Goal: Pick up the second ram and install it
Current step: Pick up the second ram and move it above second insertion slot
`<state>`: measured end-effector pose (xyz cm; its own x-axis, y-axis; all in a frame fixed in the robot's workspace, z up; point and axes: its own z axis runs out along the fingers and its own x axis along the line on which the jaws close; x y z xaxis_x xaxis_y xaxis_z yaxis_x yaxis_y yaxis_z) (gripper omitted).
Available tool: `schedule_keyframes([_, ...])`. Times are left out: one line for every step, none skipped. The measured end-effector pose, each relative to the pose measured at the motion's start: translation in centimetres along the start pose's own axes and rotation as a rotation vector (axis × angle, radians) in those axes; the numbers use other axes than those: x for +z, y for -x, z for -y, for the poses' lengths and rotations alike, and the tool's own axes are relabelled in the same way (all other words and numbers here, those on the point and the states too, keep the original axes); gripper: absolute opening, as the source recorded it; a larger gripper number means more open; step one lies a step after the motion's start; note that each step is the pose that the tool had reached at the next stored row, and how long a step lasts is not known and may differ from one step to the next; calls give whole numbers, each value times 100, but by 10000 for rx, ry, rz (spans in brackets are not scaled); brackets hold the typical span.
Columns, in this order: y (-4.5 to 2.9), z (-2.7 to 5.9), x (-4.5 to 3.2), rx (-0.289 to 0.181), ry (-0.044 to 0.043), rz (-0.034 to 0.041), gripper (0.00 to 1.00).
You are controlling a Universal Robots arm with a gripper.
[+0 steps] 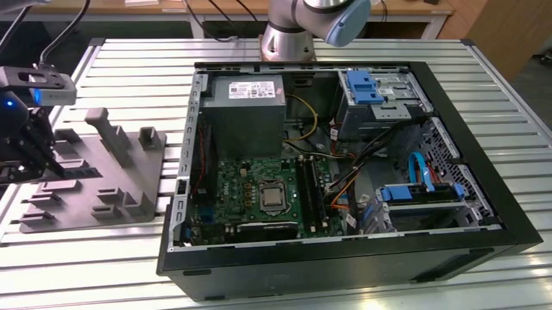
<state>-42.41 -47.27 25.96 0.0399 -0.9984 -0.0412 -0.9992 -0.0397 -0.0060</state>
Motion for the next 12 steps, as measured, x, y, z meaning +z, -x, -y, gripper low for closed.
schedule_keyframes([0,0,-8,0,0,0,14])
schedule_keyframes([1,0,-16,0,0,0,14])
schedule_keyframes([1,0,-25,0,0,0,14])
schedule_keyframes([1,0,-36,0,0,0,14])
schedule_keyframes([2,0,-46,0,0,0,14])
schedule_keyframes([2,0,-56,0,0,0,14])
schedule_keyframes([3,0,-65,0,0,0,14])
schedule_keyframes([3,0,-74,0,1,-1,14])
schedule_keyframes([3,1,-82,0,0,0,14])
schedule_keyframes([4,1,-90,0,0,0,14])
schedule_keyframes([4,1,-98,0,0,0,14])
schedule_keyframes([4,1,-106,0,0,0,14])
